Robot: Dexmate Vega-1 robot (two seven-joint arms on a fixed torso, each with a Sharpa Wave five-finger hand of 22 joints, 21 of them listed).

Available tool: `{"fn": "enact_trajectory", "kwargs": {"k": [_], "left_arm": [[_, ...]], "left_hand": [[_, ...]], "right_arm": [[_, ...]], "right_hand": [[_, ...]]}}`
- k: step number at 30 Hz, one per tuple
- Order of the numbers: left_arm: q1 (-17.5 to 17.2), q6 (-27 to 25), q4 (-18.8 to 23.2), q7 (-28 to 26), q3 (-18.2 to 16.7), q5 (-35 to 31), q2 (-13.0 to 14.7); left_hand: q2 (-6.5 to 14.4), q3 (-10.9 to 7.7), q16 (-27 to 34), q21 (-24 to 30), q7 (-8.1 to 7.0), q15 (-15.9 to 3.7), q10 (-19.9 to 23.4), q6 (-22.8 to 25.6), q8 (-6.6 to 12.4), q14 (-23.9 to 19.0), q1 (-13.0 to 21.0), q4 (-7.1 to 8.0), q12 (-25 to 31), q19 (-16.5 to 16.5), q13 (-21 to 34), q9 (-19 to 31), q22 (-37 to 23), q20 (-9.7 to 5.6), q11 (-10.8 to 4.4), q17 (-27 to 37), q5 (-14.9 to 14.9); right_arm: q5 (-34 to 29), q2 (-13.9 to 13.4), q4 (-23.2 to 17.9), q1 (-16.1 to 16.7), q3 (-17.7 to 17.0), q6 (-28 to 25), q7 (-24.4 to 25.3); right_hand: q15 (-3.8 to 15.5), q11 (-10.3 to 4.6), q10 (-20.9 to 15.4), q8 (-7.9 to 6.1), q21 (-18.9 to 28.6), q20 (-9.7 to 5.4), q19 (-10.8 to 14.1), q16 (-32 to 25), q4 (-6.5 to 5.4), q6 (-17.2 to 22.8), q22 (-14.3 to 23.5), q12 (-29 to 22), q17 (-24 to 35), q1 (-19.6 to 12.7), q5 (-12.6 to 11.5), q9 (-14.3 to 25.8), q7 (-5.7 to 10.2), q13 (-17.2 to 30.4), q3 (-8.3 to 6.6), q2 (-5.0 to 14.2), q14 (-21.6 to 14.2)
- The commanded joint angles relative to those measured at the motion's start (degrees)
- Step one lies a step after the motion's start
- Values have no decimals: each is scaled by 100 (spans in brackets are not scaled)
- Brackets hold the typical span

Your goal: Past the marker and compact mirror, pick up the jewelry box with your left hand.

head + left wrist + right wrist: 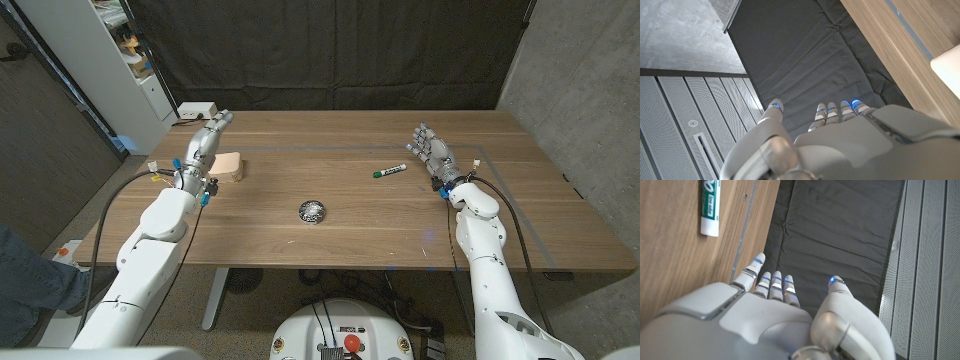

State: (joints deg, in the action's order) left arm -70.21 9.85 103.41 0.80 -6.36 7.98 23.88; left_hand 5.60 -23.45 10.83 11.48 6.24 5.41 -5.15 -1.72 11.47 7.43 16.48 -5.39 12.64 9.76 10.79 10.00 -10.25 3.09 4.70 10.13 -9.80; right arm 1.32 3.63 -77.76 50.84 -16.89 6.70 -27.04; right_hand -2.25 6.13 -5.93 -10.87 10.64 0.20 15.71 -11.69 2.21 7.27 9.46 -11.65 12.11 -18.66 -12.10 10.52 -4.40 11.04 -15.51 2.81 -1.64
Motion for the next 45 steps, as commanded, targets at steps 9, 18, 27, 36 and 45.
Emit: {"fn": "enact_trajectory", "kwargs": {"k": [9,18,27,36,45], "left_arm": [[27,62,-7,-211,-48,-426,116],[-50,239,-1,-529,-59,-867,107],[-132,237,87,-732,-100,-1214,145],[-186,171,198,-826,-174,-1412,192],[-176,6,258,-910,-161,-1721,286]], "left_hand": [[9,-27,46,53,0,-32,48,51,2,-33,123,-80,29,-29,18,23,-11,7,-13,17,-57],[23,-51,50,62,-20,-43,107,87,4,-74,171,-117,43,-70,18,23,-12,-4,-36,16,-61],[36,-74,51,66,-27,-47,129,115,3,-106,219,-153,41,-100,18,22,-12,-2,-50,16,-64],[41,-94,51,68,-43,-56,170,137,1,-138,264,-187,48,-126,19,22,-11,14,-57,15,-68],[41,-107,47,69,-51,-60,184,148,-4,-152,297,-213,46,-146,20,22,-11,21,-74,15,-70]], "right_arm": [[-42,37,99,-44,76,40,132],[-46,64,128,-53,122,67,174],[-42,58,147,-69,150,109,190],[-18,59,159,-63,168,161,183],[-5,76,83,-28,175,115,208]], "right_hand": [[-36,-13,-66,-38,29,11,43,-16,16,52,26,7,12,-5,-42,30,-3,14,-7,57,-34],[-33,-12,-75,-38,30,8,49,-16,24,55,26,5,10,-7,-43,30,0,14,-7,61,-38],[-30,-12,-79,-40,31,8,51,-18,29,63,26,5,10,-7,-44,30,-2,14,-7,65,-45],[-28,-10,-82,-39,31,12,53,-18,31,63,25,6,10,1,-43,30,5,14,-1,62,-46],[-32,-14,-80,-37,31,11,55,-19,33,57,25,8,11,5,-43,30,7,14,1,66,-51]]}}
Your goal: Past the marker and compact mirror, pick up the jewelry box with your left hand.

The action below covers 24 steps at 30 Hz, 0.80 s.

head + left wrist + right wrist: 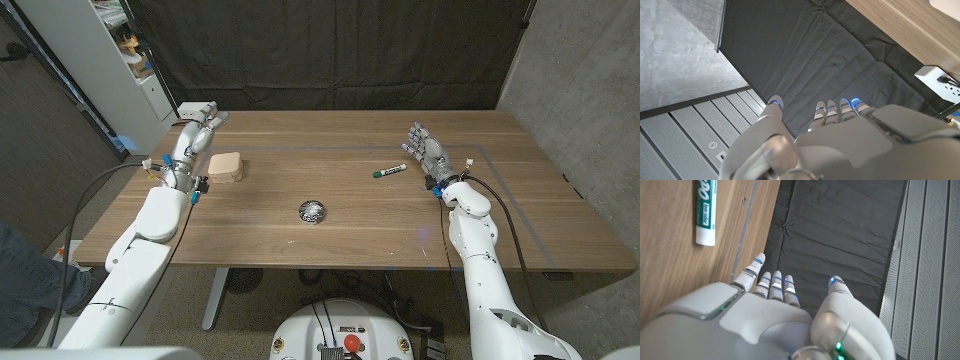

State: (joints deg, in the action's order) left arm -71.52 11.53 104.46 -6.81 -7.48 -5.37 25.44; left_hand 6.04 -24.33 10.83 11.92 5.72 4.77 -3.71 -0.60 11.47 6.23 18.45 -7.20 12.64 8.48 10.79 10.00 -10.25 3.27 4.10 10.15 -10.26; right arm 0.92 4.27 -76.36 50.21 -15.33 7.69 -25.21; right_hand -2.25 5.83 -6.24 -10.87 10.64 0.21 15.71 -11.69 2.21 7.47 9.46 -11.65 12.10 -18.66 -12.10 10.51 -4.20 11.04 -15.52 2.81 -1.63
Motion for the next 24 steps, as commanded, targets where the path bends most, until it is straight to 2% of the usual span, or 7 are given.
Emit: {"fn": "enact_trajectory", "kwargs": {"k": [1,17,24], "left_arm": [[-51,-186,167,-173,-43,-441,141],[-272,-591,548,-346,-123,-969,292],[-372,-696,678,-388,-172,-1091,302]], "left_hand": [[-3,-21,46,24,1,2,42,35,-6,-33,105,-35,46,-19,20,22,-11,5,-18,13,-25],[-37,-56,95,99,-74,-56,239,166,8,-278,228,-125,89,-282,28,25,-25,6,-109,22,-26],[-44,-63,92,96,-12,-57,252,196,10,-301,255,-141,85,-290,29,25,-28,3,-115,24,-28]], "right_arm": [[36,14,-63,38,19,13,29],[33,-9,-133,101,34,3,-22],[32,-20,-163,127,32,12,-48]], "right_hand": [[-29,19,-49,-37,31,11,54,-19,34,38,25,8,11,4,-43,30,-12,14,1,67,-49],[-32,20,-57,-34,29,18,53,-17,42,31,25,7,10,8,-44,30,-13,15,5,66,-51],[-29,18,-55,-34,29,17,54,-19,46,31,25,9,10,9,-44,31,-13,15,6,69,-57]]}}
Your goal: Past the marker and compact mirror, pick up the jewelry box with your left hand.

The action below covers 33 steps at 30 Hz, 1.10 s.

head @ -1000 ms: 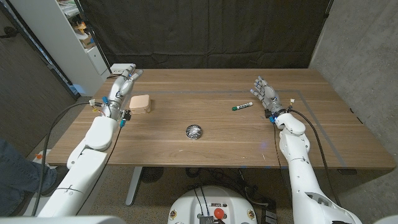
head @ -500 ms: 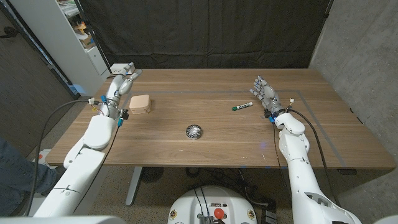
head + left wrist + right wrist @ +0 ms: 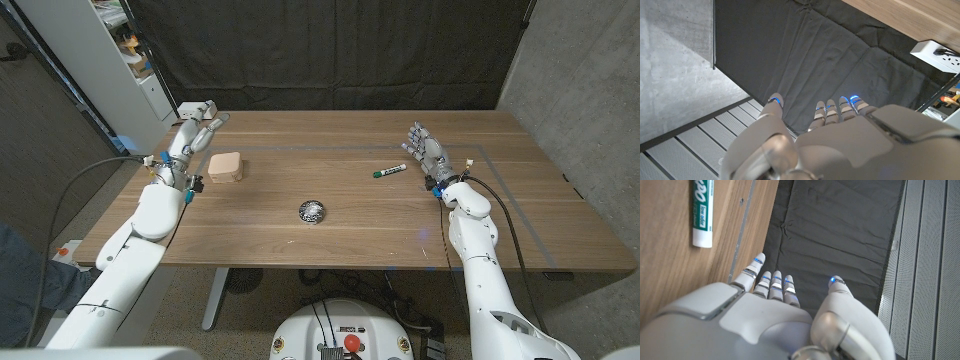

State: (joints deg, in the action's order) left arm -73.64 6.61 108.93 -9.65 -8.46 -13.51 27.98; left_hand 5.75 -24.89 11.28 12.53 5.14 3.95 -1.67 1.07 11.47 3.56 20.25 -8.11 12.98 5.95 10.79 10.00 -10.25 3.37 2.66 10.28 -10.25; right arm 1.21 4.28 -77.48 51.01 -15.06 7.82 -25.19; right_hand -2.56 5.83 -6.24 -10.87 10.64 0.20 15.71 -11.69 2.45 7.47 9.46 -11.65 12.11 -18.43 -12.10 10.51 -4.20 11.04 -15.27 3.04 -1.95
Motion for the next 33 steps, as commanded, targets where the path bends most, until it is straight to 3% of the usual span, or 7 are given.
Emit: {"fn": "enact_trajectory", "kwargs": {"k": [1,15,33], "left_arm": [[-175,-220,251,-115,-80,-300,48],[-380,-279,446,-138,-235,-439,48],[-376,-561,632,-84,-248,-851,203]], "left_hand": [[-15,-8,46,35,47,26,50,31,10,-34,76,-51,52,-37,30,25,-28,-3,30,11,-28],[-28,-18,42,35,17,-19,114,85,10,-84,121,-69,59,-70,33,26,-34,-1,-6,13,-24],[-35,-36,37,41,-15,-43,167,135,10,-134,183,-92,60,-119,36,27,-38,7,-56,14,-25]], "right_arm": [[9,-11,-71,55,-1,-26,-41],[7,-13,-175,133,-26,-7,-58],[-8,10,-322,203,-51,-49,-33]], "right_hand": [[3,19,-53,-34,30,21,56,-18,22,32,25,10,9,-14,-44,31,-10,15,-18,45,-23],[4,11,-62,-34,30,20,57,-18,27,33,25,8,10,-8,-45,31,-5,15,-15,49,-25],[6,16,-77,-40,34,10,70,-20,39,52,25,5,8,-10,-46,31,-17,15,-14,51,-40]]}}
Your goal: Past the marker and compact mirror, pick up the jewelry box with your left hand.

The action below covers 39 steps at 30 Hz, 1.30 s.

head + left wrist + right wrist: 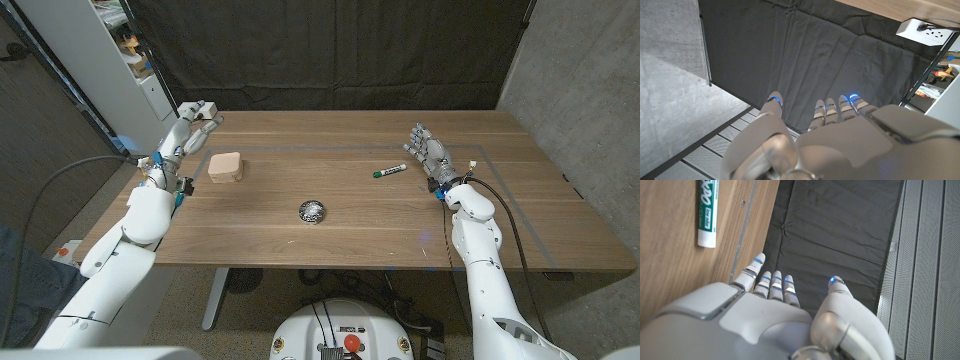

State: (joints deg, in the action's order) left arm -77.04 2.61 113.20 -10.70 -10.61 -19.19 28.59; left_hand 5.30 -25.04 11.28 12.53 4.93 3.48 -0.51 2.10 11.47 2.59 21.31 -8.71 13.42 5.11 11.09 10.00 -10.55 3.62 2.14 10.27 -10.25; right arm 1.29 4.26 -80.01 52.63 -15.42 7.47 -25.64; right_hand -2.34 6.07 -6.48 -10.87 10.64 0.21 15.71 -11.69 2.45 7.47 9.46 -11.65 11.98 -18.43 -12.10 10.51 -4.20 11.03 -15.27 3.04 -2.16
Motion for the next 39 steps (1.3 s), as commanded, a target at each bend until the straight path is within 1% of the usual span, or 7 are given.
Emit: {"fn": "enact_trajectory", "kwargs": {"k": [1,7,13,17,28,33,39], "left_arm": [[-38,-165,209,15,-31,-304,146],[-65,-237,269,-35,-29,-438,154],[-126,-403,394,-98,-39,-700,198],[-177,-555,492,-165,-15,-988,255],[-210,-736,572,-226,-3,-1299,337],[-195,-967,609,-249,79,-1634,437],[-163,-1171,641,-212,130,-1775,494]], "left_hand": [[10,-21,37,41,7,3,50,32,10,-37,78,-32,15,-35,6,27,-8,-18,-4,15,-25],[5,-26,37,40,1,15,77,54,12,-59,99,-39,19,-46,7,27,-8,-16,-8,15,-26],[2,-31,32,37,-4,0,76,65,11,-61,117,-44,14,-48,7,27,-9,-16,-7,15,-27],[-2,-35,27,33,-9,-3,79,65,6,-62,131,-48,10,-47,8,28,-9,-11,-7,15,-28],[-14,-42,22,30,-8,-8,98,90,5,-83,168,-57,6,-61,8,29,-10,-19,-25,15,-32],[-18,-47,22,30,-21,-9,111,103,6,-98,186,-61,6,-70,8,29,-10,-18,-27,14,-34],[-24,-53,18,29,-44,-12,122,112,3,-104,209,-67,3,-81,9,29,-10,-19,-42,14,-37]], "right_arm": [[-9,20,-79,43,-20,-25,14],[-10,6,-83,54,-17,10,-16],[-9,1,-132,85,-24,-4,-31],[-17,8,-167,101,-30,-33,-15],[-33,4,-194,101,-21,-26,-23],[-42,-4,-176,96,-19,-31,-27],[-45,-8,-149,87,-20,-33,-30]], "right_hand": [[-16,-6,-51,-41,34,9,70,-21,39,56,25,6,21,-9,-46,31,-23,15,-13,51,-21],[-11,-8,-56,-43,34,8,73,-21,42,62,25,5,20,-8,-47,31,-26,15,-12,51,-23],[-12,-6,-53,-42,35,6,78,-21,44,62,25,7,21,-6,-48,31,-29,15,-11,54,-24],[-13,1,-59,-43,36,8,79,-22,46,66,26,5,20,-5,-48,31,-23,15,-10,54,-28],[-10,-6,-67,-41,34,5,80,-20,52,65,26,4,20,-2,-49,30,-21,15,-7,54,-29],[-5,-2,-68,-41,33,9,79,-21,52,66,26,5,21,3,-49,30,-24,15,-5,58,-31],[-10,-3,-69,-39,33,11,78,-20,56,64,26,6,20,4,-49,30,-22,15,-3,56,-32]]}}
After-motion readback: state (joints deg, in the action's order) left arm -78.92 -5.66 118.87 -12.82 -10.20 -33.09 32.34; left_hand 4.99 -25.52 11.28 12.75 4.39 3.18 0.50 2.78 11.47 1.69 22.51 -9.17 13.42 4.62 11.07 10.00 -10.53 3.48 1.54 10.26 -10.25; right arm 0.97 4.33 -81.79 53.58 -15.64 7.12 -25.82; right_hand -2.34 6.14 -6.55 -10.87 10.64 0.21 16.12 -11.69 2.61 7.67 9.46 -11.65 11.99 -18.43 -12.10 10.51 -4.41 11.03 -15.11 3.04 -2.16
